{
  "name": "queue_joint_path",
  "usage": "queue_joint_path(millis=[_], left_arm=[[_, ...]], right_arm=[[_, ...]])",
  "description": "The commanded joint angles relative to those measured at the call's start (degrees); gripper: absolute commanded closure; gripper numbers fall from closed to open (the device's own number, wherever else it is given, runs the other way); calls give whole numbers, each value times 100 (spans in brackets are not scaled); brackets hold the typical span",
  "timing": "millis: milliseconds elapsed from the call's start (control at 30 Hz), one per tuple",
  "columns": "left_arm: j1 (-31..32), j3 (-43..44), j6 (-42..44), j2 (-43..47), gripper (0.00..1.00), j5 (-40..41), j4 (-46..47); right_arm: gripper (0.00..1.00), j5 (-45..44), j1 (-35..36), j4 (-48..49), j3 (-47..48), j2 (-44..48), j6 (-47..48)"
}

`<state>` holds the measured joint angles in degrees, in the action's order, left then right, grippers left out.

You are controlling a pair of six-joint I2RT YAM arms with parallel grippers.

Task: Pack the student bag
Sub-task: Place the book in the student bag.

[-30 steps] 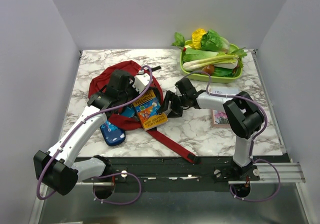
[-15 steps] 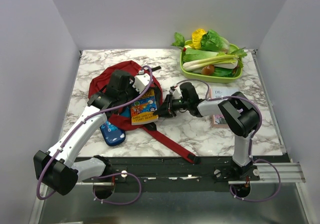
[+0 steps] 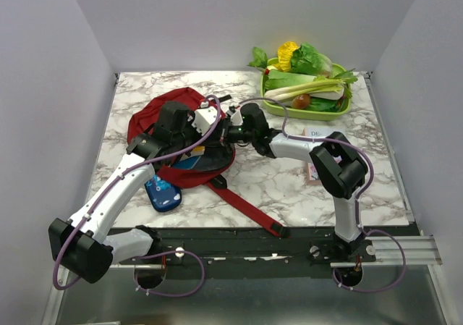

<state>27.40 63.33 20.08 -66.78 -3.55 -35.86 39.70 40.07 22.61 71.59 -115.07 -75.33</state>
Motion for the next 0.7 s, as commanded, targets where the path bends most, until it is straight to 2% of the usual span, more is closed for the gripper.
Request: queue_joint_path(millis=[0,67,167,200,300,400,467,533,600,667], left_arm=[[20,144,-65,-1,100,-76,79],[20,153,-56,-1,100,-76,61],[20,162,-48,-10,100,-58,79],[20,171,-48,-10,100,-67,61],[11,145,-39,7,100,-58,70],[20,109,-39,8,100,-67,79],[20,109,-48,16,100,-75,79],[20,118,-56,16,100,-84,79],[20,144,-65,7,100,-84,70],[20,171,-56,7,100,-84,61]], right_arm=[[98,-647,229,-132,617,-270,-307],[98,-569,325,-809,1414,-534,-35],[92,-534,510,-1259,1901,-745,141],[77,-499,536,-1329,1954,-780,211],[44,-201,589,-1514,1877,-860,501],[37,-33,546,-1436,1464,-772,713],[36,222,458,-1207,1051,-754,730],[36,83,396,-1154,683,-545,983],[38,-50,387,-1389,637,-421,1344],[40,-365,378,-2057,724,-315,2011]])
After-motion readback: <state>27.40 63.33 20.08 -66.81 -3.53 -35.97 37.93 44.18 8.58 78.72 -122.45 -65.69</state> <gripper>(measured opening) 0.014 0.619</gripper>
